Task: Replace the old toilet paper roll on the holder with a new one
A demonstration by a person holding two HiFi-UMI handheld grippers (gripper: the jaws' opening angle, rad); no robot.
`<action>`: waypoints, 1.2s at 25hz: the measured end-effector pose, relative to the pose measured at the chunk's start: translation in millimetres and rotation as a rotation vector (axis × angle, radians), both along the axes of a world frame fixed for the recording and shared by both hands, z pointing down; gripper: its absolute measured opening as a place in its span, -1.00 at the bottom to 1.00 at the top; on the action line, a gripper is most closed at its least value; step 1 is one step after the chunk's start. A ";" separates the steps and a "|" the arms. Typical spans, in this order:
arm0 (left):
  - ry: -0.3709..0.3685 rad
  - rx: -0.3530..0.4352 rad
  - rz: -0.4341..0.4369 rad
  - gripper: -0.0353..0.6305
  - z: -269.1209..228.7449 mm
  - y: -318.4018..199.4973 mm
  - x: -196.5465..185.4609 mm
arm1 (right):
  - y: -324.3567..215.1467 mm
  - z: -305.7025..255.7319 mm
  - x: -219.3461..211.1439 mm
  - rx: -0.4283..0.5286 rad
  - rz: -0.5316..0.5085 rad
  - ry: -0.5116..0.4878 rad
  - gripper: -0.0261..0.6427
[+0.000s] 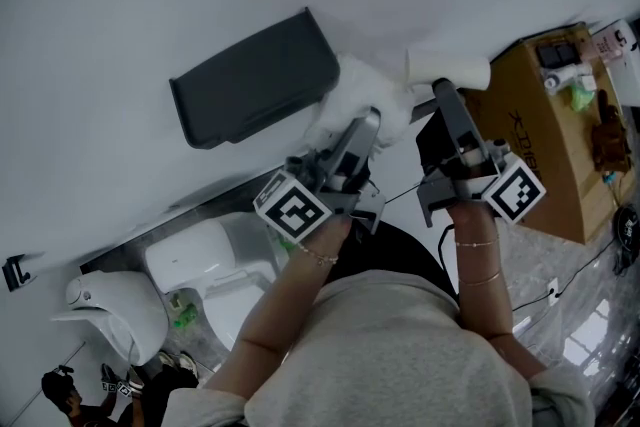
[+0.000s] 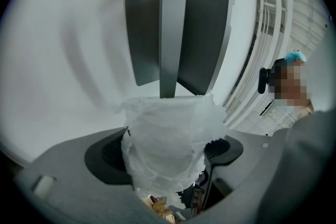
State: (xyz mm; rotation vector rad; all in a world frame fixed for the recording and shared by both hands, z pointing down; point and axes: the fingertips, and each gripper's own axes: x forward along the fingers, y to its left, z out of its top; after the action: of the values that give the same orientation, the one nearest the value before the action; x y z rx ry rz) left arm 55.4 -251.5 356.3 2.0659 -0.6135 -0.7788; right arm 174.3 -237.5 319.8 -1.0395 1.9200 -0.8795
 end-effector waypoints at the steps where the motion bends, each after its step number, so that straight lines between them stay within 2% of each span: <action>1: 0.001 0.001 -0.004 0.36 -0.3 0.1 -0.6 | -0.1 -0.7 -0.4 0.003 -0.001 0.002 -0.45; 8: 0.047 -0.014 -0.047 0.36 0.4 0.6 -5.3 | 0.1 0.6 -1.1 0.002 -0.016 -0.010 -0.46; 19: 0.060 -0.017 -0.067 0.36 -1.7 1.7 -5.3 | -2.3 0.1 -6.7 0.002 -0.051 -0.020 -0.46; 30: 0.155 -0.043 -0.058 0.36 -3.1 3.8 -4.4 | -2.9 -5.1 -8.3 0.017 -0.061 -0.010 -0.46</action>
State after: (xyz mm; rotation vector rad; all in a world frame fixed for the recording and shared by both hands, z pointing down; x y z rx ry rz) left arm 51.0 -247.7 353.2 1.9347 -0.5999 -0.9412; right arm 165.9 -240.3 314.7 -0.9696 1.9566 -0.8991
